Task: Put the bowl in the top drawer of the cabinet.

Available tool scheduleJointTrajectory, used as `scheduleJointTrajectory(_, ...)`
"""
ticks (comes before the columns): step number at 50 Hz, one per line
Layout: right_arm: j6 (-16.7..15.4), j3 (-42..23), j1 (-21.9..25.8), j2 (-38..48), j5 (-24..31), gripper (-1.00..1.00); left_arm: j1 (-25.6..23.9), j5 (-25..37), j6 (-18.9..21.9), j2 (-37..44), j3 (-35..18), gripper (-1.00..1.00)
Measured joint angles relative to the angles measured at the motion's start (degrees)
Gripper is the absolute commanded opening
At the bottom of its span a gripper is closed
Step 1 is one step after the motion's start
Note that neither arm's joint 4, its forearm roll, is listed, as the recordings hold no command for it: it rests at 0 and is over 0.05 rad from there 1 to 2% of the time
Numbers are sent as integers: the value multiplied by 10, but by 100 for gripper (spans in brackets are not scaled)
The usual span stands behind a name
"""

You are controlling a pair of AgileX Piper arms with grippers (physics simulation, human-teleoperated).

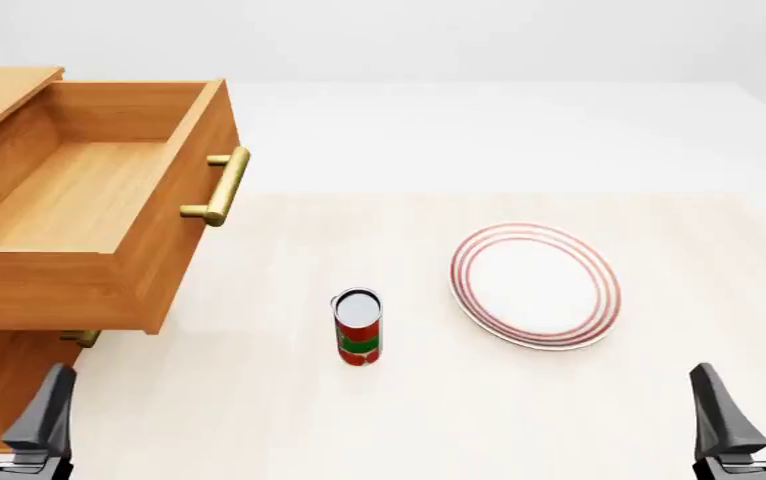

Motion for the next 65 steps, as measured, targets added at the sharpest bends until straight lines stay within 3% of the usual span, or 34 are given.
scheduleJointTrajectory(20,2,-3,0,4,0,100,-16,-1,6,0,-5,100)
scheduleJointTrajectory(32,2,-5,0,10,-4,100,-31,24,8,0,-35,100)
scheduleJointTrajectory(65,3,-2,0,7,-3,100,-149,235,-49,17,-207,100)
